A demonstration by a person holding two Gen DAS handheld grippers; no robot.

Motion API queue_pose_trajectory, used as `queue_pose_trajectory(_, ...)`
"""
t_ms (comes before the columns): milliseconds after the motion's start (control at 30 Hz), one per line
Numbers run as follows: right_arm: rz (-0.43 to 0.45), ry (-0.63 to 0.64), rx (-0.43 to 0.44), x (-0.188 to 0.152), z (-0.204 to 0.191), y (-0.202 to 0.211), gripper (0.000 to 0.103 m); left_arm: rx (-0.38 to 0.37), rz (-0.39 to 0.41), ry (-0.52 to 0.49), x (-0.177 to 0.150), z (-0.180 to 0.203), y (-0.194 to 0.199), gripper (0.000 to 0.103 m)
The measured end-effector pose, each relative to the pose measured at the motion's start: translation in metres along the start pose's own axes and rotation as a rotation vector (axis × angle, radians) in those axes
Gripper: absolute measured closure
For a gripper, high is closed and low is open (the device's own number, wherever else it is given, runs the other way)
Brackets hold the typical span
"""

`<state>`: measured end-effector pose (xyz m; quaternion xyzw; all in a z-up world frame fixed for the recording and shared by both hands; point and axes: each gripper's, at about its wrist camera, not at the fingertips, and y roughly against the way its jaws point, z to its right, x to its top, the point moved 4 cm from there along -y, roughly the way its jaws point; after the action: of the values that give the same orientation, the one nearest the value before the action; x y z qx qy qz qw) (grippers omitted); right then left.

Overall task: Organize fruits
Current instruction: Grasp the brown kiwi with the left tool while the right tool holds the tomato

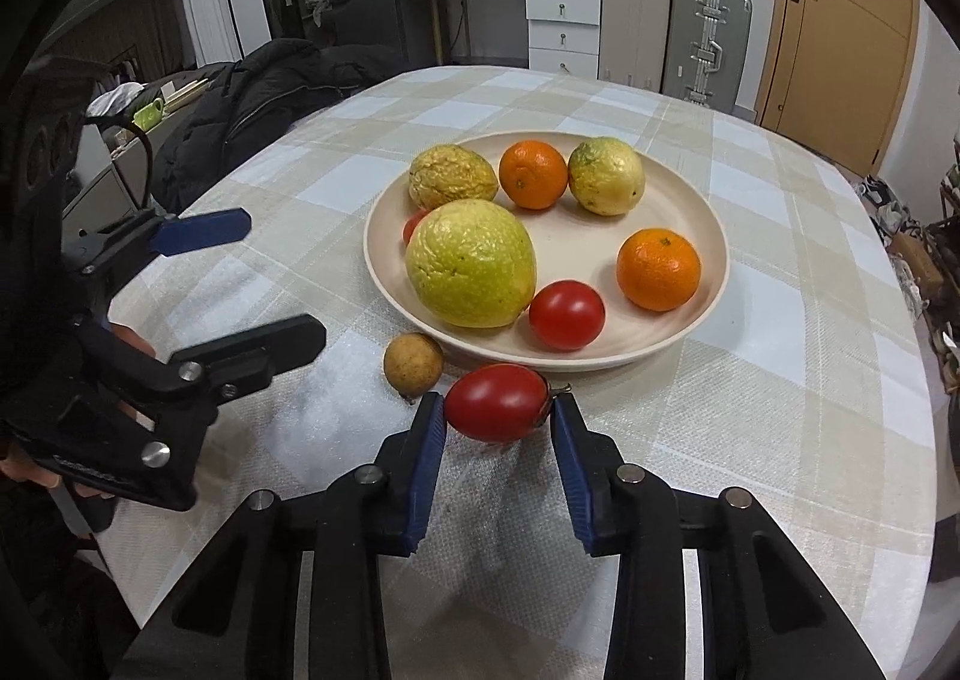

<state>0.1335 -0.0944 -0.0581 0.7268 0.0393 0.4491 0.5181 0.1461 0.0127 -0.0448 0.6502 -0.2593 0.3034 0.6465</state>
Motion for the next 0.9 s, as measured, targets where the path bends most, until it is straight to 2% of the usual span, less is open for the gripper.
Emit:
queue_pose_trajectory(200, 0.06, -0.019, -0.013, 0.007, 0.011, 0.024, 0.066, -0.027, -0.032, 0.01, -0.002, 0.006, -0.006, 0.001)
queue_pose_trajectory(367, 0.091, -0.054, -0.026, 0.011, 0.023, 0.032, 0.066, -0.034, -0.073, -0.025, -0.006, 0.017, -0.015, 0.001)
queue_pose_trajectory(467, 0.097, -0.067, -0.031, 0.013, 0.028, 0.034, 0.066, -0.063, -0.095, -0.048, -0.007, 0.026, -0.02, 0.005)
queue_pose_trajectory(667, 0.1, -0.068, -0.034, 0.013, 0.028, 0.034, 0.066, -0.092, -0.144, -0.099, -0.011, 0.041, -0.03, 0.034)
queue_pose_trajectory(900, 0.1, -0.067, -0.032, 0.012, 0.027, 0.034, 0.066, -0.131, -0.163, -0.108, -0.009, 0.053, -0.039, 0.054)
